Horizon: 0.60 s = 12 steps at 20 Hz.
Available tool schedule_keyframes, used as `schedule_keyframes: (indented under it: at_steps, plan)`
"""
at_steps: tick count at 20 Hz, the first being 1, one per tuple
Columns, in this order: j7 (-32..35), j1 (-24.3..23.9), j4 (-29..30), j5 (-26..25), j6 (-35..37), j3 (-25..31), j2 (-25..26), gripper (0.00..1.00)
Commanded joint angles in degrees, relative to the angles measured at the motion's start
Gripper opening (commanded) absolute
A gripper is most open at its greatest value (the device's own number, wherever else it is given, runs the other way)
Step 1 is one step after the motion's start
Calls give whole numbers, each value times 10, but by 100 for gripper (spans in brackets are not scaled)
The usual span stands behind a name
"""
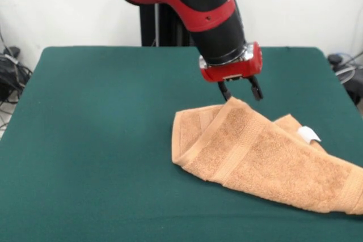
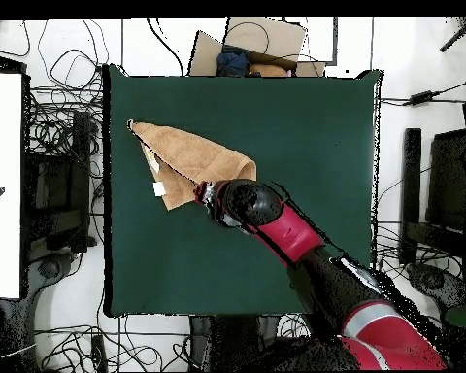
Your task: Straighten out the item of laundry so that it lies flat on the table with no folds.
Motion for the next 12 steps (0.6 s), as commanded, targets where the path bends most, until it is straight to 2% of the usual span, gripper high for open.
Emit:
schedule_keyframes:
  at_steps: [1,12]
  plan:
    - [155,3,18,45,21,28,-11,100]
    - [151,10,2,56,25,20,-2,100]
